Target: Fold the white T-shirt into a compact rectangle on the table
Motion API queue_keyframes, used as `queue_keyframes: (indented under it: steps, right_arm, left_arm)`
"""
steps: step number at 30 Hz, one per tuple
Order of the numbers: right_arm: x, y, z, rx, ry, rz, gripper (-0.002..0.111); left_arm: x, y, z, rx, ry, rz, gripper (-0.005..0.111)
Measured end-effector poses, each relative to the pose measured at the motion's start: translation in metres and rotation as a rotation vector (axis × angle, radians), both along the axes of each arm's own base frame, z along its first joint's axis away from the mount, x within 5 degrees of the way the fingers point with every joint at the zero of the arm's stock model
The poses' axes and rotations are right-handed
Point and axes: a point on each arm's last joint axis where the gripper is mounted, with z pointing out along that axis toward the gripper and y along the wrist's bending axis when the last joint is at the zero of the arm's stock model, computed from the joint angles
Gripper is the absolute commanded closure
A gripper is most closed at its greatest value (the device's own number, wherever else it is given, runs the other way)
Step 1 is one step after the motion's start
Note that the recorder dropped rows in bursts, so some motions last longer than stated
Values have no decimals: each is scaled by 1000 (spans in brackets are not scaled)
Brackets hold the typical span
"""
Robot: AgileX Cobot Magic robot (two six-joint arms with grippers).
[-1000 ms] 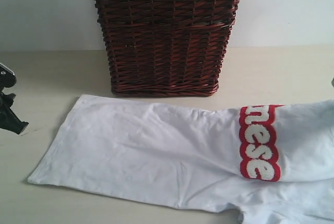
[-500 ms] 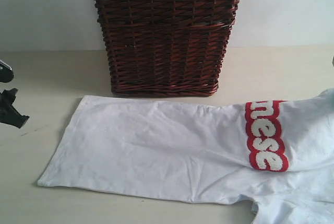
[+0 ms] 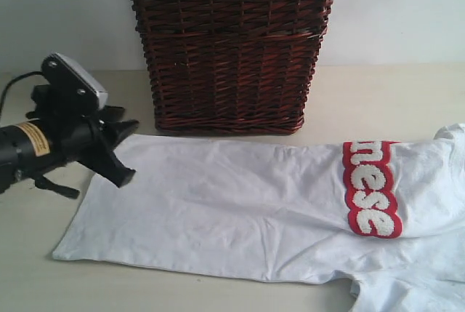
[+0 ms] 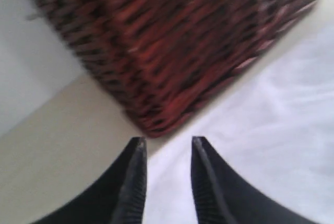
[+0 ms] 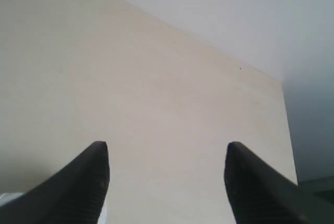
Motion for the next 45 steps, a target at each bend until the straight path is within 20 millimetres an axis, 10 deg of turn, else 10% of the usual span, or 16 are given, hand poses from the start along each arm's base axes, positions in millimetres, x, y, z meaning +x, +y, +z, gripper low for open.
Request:
queue_keyframes:
  steps: [9, 26, 38, 45]
  right_arm:
    - [-20, 14, 57, 7, -154, 76, 108]
    - [-64, 59, 92, 68, -65, 513, 108]
    - [-72, 53, 16, 203, 556, 606, 108]
    - [-73, 51, -53, 259, 766, 681, 108]
  left_arm:
    - [6, -39, -44, 53, 225, -64, 107]
    - [55, -5, -85, 151, 357, 87, 107]
    - [52, 5, -81, 161, 278, 41, 107]
    - [48, -7, -36, 46, 166, 37, 107]
